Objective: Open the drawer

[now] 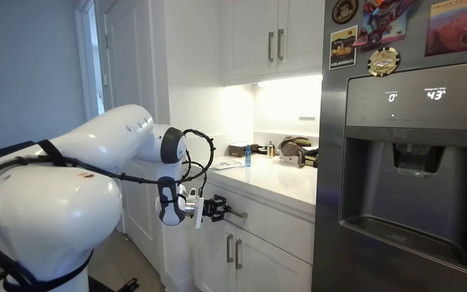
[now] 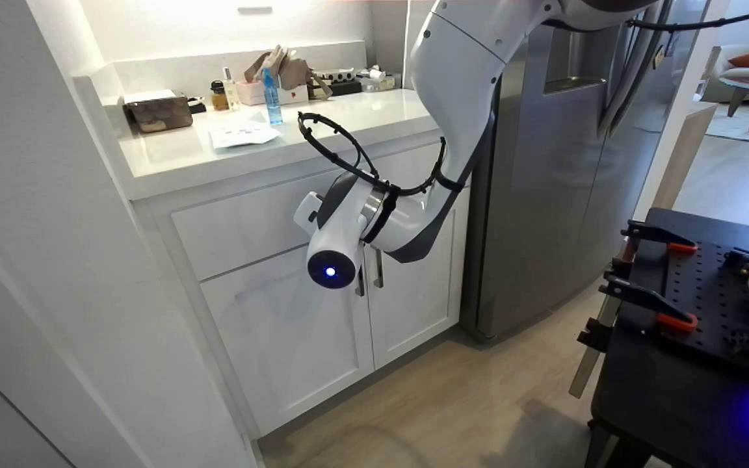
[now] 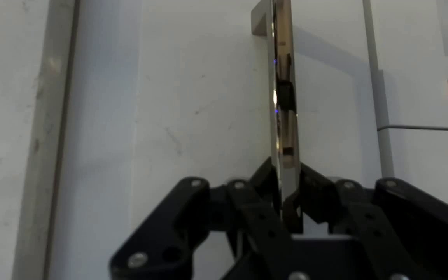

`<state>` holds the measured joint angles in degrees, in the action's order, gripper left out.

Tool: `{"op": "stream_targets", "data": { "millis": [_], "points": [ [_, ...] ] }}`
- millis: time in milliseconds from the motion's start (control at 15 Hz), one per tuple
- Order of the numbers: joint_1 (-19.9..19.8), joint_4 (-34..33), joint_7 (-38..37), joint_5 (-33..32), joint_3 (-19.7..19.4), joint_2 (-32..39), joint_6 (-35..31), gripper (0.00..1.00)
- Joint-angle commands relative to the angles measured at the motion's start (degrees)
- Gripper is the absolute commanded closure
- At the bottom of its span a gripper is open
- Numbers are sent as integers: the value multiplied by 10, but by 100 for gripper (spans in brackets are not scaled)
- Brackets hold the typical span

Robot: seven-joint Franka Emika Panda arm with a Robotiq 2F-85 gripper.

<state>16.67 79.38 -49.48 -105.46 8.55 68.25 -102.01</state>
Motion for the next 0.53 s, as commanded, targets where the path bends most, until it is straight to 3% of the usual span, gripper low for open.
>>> {"op": "stream_targets", "data": {
  "millis": [0,467],
  "points": [
    [-14,-12,8,-16,2,7,-67,97],
    [-22,0,3,-30,6,-2,-109,97]
  ]
}}
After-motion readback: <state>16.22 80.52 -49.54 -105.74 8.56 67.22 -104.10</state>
